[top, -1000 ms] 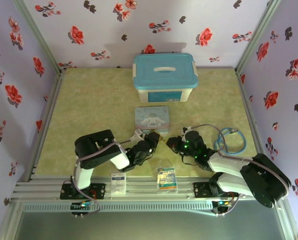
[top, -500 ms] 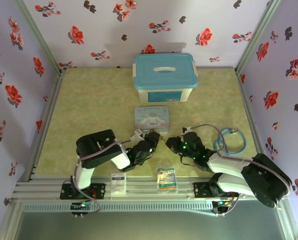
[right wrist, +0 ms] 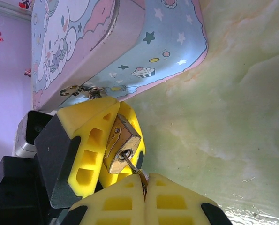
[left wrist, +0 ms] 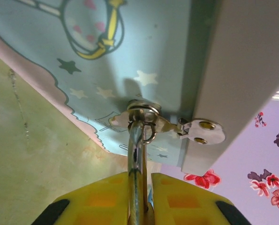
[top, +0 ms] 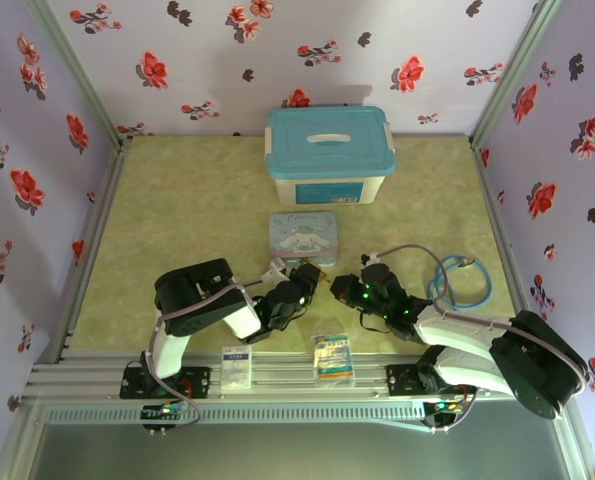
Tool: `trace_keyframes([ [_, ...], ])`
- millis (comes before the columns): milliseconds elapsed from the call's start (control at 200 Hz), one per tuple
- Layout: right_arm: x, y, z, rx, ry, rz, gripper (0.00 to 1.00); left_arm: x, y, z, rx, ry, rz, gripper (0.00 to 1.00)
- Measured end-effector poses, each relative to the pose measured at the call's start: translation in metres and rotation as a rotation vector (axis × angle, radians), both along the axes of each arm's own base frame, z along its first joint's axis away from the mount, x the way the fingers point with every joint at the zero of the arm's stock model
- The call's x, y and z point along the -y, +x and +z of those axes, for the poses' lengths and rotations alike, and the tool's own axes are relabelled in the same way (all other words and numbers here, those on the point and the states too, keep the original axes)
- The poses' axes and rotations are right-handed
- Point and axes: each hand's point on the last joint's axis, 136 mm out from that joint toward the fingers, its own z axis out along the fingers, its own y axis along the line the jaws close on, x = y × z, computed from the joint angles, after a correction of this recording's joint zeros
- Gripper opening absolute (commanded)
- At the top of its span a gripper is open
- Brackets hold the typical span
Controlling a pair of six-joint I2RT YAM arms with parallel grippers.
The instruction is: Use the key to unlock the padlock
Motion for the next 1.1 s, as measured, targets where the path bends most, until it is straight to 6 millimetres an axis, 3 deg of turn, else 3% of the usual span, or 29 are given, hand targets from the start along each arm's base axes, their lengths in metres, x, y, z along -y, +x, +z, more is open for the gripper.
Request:
trace_keyframes([
  [615,-0.0004,0.0015,-0.0034,0.073,-0.116,0.012,0.00,0.0006,0.0010,-0.0025,-0.004,0.002,0.003,0.00],
  [1100,-0.0045,0.0037,-0.0068,0.098,-0.091,0.007,0.00,-0.0025,0.0051,-0.0031,-0.003,0.006,0.020,0.00],
])
